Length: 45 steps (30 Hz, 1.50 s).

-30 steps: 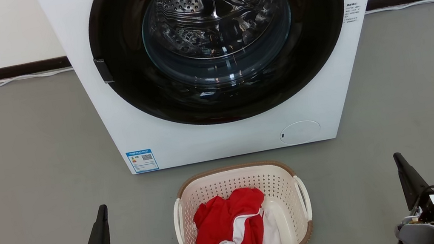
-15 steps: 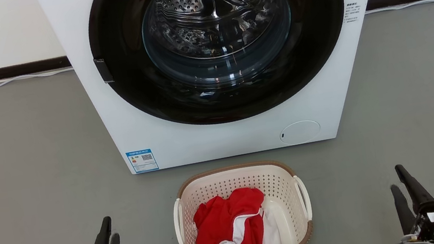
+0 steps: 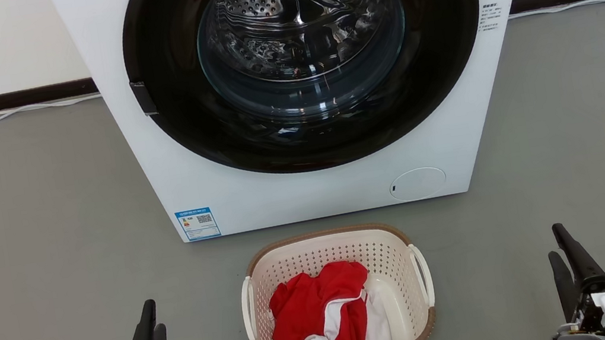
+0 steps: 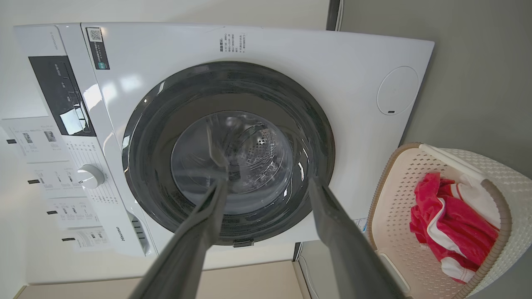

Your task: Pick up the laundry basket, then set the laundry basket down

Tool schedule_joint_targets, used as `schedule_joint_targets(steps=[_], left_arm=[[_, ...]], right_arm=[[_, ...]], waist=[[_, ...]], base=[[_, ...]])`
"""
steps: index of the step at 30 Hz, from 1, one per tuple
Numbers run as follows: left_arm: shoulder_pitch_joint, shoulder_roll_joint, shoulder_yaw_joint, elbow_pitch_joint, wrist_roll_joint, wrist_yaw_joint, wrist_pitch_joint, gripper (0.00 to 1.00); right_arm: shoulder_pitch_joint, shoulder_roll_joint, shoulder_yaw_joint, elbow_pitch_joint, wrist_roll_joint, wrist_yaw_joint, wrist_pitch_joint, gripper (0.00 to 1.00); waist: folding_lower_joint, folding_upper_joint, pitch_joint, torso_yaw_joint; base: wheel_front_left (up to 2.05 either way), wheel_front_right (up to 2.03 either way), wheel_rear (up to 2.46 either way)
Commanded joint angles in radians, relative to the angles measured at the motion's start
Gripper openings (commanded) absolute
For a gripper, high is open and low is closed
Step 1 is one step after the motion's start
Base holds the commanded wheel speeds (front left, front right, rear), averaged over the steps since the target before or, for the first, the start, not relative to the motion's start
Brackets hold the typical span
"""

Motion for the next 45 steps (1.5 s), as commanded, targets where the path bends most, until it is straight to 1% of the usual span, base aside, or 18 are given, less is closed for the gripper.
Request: schedule_joint_targets(steps=[1,8,16,22,23,33,45], left_arm=[[-0.028,0.007,0.001,-0.031,0.025,-0.003,-0.009,1.0],[-0.03,0.008,0.0,-0.03,0.107,-0.004,-0.029,1.0],[-0.031,0.009,0.003,-0.03,0.243,-0.002,-0.053,1.0],[-0.033,0.009,0.003,-0.031,0.35,0.016,-0.071,1.0],[-0.033,0.009,0.003,-0.031,0.35,0.016,-0.071,1.0],[-0.04,0.01,-0.009,-0.014,0.542,0.08,-0.1,1.0],[-0.051,0.018,-0.023,0.014,0.745,0.13,-0.135,1.0]], right_arm=[[-0.03,-0.007,0.005,-0.036,-0.024,0.002,-0.014,1.0],[-0.033,-0.007,0.006,-0.049,-0.13,0.002,-0.035,1.0],[-0.039,-0.007,0.009,-0.063,-0.292,0.003,-0.058,1.0],[-0.047,-0.008,0.018,-0.068,-0.416,0.003,-0.076,1.0],[-0.047,-0.008,0.018,-0.068,-0.416,0.003,-0.076,1.0],[-0.059,-0.008,0.032,-0.058,-0.617,0.004,-0.106,1.0],[-0.065,-0.012,0.045,-0.045,-0.826,0.005,-0.141,1.0]], waist=[[-0.0003,0.0,0.0,0.0],[-0.0003,0.0,0.0,-0.001],[-0.0003,0.0,-0.001,-0.001],[-0.0003,0.0,0.0,-0.003],[-0.0003,0.0,0.0,-0.003],[-0.0003,0.0,0.0,-0.004],[-0.0003,0.0,0.001,-0.006]], base=[[0.0,0.0,0.0],[0.0,0.0,0.0],[0.0,0.0,0.0],[0.0,0.0,0.0],[0.0,0.0,0.0],[0.0,0.0,0.0],[0.0,0.0,0.0]])
